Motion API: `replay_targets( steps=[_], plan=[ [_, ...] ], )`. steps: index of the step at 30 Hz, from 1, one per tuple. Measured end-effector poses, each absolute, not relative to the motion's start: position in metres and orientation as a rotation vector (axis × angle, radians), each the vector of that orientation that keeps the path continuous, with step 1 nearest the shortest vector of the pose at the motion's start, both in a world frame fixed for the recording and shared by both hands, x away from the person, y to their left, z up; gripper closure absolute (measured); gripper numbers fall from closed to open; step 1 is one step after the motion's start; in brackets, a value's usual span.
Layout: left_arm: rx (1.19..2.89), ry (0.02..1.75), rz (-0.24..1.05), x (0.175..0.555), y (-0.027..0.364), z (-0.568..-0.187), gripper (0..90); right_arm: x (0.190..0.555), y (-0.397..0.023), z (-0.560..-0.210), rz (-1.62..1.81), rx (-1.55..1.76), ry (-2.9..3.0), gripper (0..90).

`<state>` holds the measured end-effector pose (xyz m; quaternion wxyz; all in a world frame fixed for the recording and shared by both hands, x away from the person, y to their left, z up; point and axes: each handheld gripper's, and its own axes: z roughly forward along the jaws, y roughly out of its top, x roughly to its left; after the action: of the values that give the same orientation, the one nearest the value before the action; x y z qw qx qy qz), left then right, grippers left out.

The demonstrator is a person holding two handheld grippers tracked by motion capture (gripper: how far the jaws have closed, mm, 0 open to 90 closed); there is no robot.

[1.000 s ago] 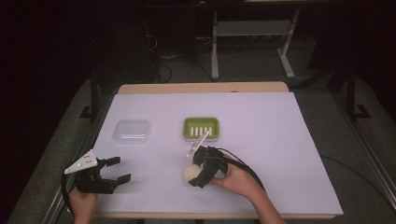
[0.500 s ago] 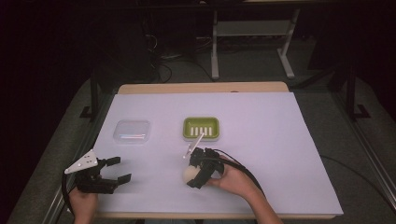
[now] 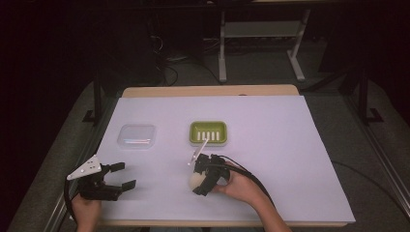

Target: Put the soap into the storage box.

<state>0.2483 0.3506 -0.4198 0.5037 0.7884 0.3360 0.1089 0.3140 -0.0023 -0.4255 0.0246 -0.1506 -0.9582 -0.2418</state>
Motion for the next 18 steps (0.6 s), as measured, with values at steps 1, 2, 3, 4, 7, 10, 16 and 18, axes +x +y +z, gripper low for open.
replay_targets(
  steps=[1,2,3,4,7,10,16,18],
  plan=[
    [1.903,0.811,0.262,0.2483,0.3505,-0.4199,13.2,0.3140,-0.0019,-0.4259,-0.746,-0.467,-2.963,15.6],
    [1.903,0.812,0.262,0.2484,0.3505,-0.4199,13.2,0.3138,-0.0014,-0.4263,-0.744,-0.468,-2.965,15.7],
    [1.903,0.812,0.262,0.2484,0.3505,-0.4199,13.2,0.3137,-0.0008,-0.4268,-0.741,-0.471,-2.968,15.7],
    [1.903,0.811,0.263,0.2484,0.3505,-0.4198,13.2,0.3138,-0.0004,-0.4271,-0.739,-0.466,-2.970,15.8],
    [1.904,0.810,0.263,0.2483,0.3508,-0.4198,13.2,0.3135,0.0016,-0.4285,-0.729,-0.466,-2.972,16.0],
    [1.903,0.813,0.264,0.2483,0.3510,-0.4198,13.2,0.3135,0.0029,-0.4292,-0.721,-0.450,-2.978,18.1],
    [1.904,0.812,0.263,0.2485,0.3512,-0.4198,13.2,0.3138,0.0031,-0.4293,-0.716,-0.455,-2.976,20.2],
    [1.902,0.813,0.263,0.2483,0.3509,-0.4199,13.2,0.3136,0.0031,-0.4291,-0.717,-0.451,-2.977,21.3]
  ],
)
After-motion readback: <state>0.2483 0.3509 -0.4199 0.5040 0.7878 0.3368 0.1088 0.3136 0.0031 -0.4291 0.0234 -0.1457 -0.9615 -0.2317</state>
